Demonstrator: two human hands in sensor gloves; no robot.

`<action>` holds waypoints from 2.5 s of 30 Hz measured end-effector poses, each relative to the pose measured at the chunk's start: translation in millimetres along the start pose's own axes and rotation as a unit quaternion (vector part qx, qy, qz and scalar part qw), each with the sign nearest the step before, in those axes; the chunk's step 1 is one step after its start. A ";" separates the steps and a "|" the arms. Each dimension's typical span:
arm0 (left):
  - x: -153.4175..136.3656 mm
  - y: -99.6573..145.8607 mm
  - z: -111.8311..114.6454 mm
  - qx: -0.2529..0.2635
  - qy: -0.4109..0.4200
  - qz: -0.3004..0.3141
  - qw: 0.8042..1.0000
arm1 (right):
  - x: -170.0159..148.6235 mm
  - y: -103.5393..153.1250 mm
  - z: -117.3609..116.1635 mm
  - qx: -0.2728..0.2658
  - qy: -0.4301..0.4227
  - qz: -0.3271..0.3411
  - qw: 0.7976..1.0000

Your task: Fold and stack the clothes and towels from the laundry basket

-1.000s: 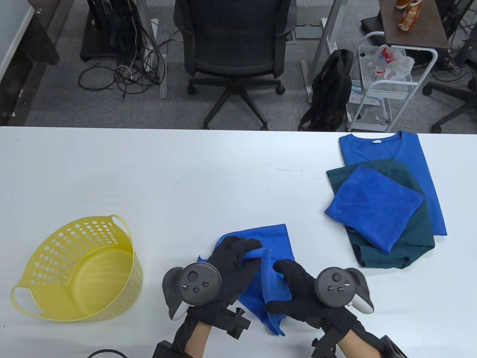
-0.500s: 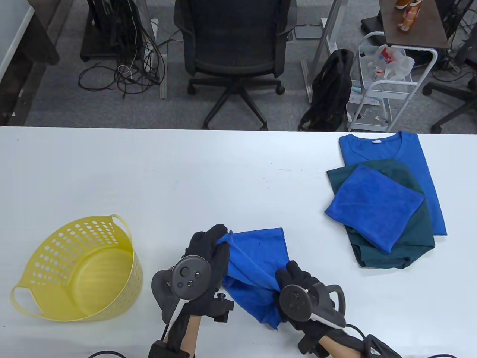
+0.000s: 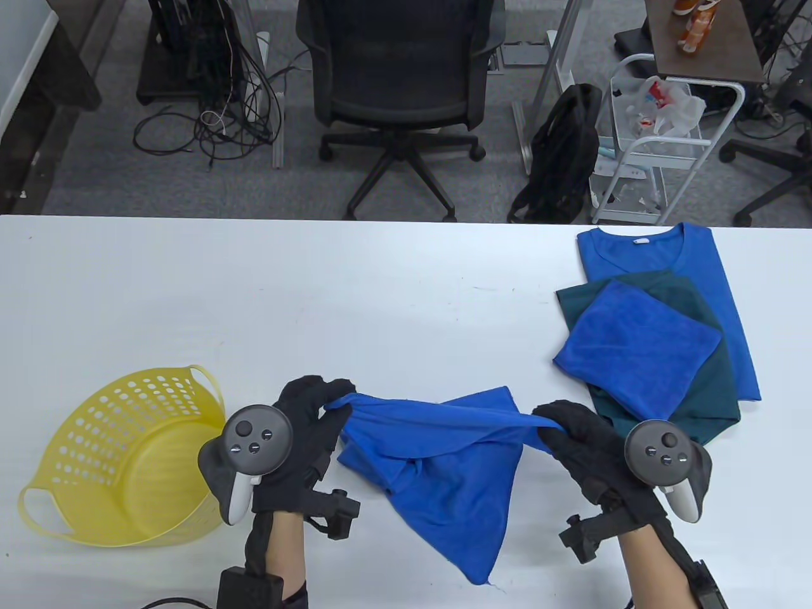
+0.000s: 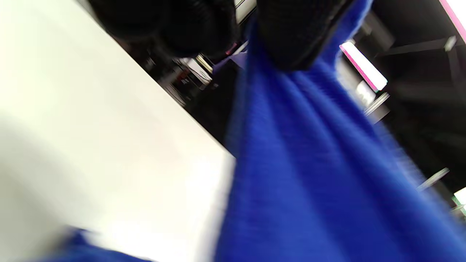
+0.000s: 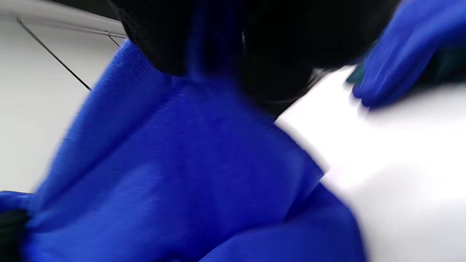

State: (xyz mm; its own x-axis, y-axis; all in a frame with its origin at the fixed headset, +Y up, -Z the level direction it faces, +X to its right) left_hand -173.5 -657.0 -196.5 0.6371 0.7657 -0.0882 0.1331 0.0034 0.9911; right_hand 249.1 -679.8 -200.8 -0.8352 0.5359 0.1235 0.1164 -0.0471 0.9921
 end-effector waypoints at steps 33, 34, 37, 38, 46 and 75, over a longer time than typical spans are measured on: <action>-31.8 -10.6 77.5 -0.095 0.038 0.133 0.986 | -16.6 -26.0 -28.5 -0.008 0.043 0.073 0.996; -40.1 -5.5 80.4 -0.121 0.048 0.114 0.985 | -22.2 -17.1 -38.1 -0.003 0.054 0.062 0.997; -54.3 9.5 82.5 -0.158 0.073 0.102 0.979 | -31.4 2.9 -49.6 0.008 0.084 0.050 0.995; -56.3 12.9 81.5 -0.163 0.075 0.107 0.978 | -33.1 7.1 -50.0 0.008 0.087 0.046 0.995; -66.6 16.5 78.5 -0.187 0.106 0.097 0.972 | -37.9 19.4 -39.9 0.082 0.026 0.033 0.996; -77.4 17.9 69.6 -0.155 0.059 0.063 0.984 | -44.9 19.3 -42.1 0.095 -0.010 0.035 0.995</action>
State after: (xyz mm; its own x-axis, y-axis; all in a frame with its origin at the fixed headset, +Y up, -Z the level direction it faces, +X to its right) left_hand -167.6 -761.0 -178.9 0.5388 0.8418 0.0324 -0.1907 0.0845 0.9780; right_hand 266.2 -740.3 -186.3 -0.8106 0.5543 0.1887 0.2748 0.0755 0.9585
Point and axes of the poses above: the tracker on the back of each hand, its own x axis roughly to the thumb side, its own y axis roughly from the fingertips to the wrist, z = x × y, the point moved 1 cm from there along -y, roughly from the wrist to the fingertips, and after that the axes turned 11 degrees about y, right-handed, at the moved point
